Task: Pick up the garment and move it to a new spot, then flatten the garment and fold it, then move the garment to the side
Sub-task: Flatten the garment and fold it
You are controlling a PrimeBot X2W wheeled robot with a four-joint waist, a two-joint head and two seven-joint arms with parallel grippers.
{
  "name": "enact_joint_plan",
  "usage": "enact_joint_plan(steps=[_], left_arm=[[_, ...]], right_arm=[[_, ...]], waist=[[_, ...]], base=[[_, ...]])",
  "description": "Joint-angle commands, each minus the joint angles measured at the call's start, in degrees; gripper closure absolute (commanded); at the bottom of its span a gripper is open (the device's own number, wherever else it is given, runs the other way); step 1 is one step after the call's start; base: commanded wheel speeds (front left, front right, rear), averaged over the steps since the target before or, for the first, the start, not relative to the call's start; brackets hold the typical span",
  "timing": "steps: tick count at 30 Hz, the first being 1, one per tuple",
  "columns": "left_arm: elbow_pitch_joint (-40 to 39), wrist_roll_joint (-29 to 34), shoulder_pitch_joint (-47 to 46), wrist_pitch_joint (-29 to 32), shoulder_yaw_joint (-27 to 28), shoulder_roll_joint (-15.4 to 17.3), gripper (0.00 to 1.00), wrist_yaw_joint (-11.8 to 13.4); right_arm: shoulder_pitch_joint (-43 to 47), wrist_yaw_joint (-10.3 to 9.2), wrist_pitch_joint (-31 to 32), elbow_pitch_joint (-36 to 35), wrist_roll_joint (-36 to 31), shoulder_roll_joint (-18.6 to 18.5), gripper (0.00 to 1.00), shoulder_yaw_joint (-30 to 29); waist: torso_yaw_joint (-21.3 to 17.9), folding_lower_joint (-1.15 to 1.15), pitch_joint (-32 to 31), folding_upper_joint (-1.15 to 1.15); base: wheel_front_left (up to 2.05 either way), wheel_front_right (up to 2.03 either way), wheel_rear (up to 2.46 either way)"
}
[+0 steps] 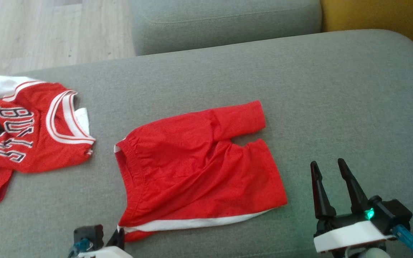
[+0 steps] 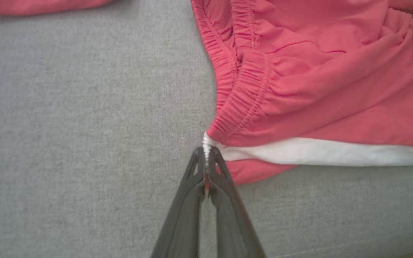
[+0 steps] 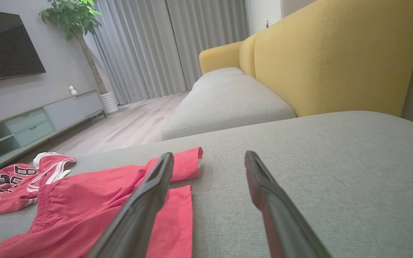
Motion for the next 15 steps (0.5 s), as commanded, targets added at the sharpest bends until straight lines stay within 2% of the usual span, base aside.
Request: enact_joint_plan(steps=[1, 2, 3, 4, 5, 7, 10, 15], left_arm=[[-1.09, -0.08, -2.22, -0.75, 2.26, 0.71, 1.0, 0.46], [-0.86, -0.21, -2.07, -0.8, 2.16, 0.5, 0.98, 0.43], [-0.68, -0.41, -1.92, -0.9, 2.12, 0.2, 0.64, 0.45], [-0.51, -0.46, -1.8, -1.07, 2.03, 0.01, 0.17, 0.46], [-0.42, -0.82, -1.58, -1.22, 2.1, -0.35, 0.0, 0.43], [-0.47, -1.32, -1.29, -1.42, 2.3, -0.75, 0.0, 0.43], [-2.43, -0.56, -0.2, -3.07, 2.56, -0.72, 0.0, 1.81], [-8.52, 2.67, 0.69, -3.39, 2.44, 0.37, 0.0, 6.24]], right_arm=[[-1.83, 0.44, -0.69, -1.57, -0.04, -0.18, 0.0, 1.35], [-1.98, 0.44, -0.69, -1.56, -0.07, -0.18, 0.0, 1.34], [-2.08, 0.44, -0.7, -1.56, -0.13, -0.18, 0.0, 1.35], [-2.14, 0.44, -0.7, -1.59, -0.21, -0.18, 0.0, 1.35], [-2.13, 0.44, -0.7, -1.63, -0.3, -0.17, 0.0, 1.35], [-2.07, 0.44, -0.7, -1.65, -0.41, -0.17, 0.0, 1.32], [-1.73, 0.44, -0.64, -1.68, -0.82, -0.17, 0.0, 1.03], [-1.75, 0.44, -0.34, -2.07, -1.03, -0.17, 0.0, 1.19]], waist=[[0.3, 0.0, 0.13, 0.0], [0.38, 0.0, 0.14, 0.0], [0.44, 0.0, 0.11, 0.0], [0.48, 0.0, 0.06, 0.0], [0.51, 0.0, -0.06, 0.0], [0.51, 0.0, -0.22, 0.0], [0.29, 0.0, -1.0, 0.0], [-0.54, 0.0, -1.5, 0.0]], base=[[0.0, 0.0, 0.0], [0.0, 0.0, 0.0], [0.0, 0.0, 0.0], [0.0, 0.0, 0.0], [0.0, 0.0, 0.0], [0.0, 0.0, 0.0], [0.0, 0.0, 0.0], [0.0, 0.0, 0.0]])
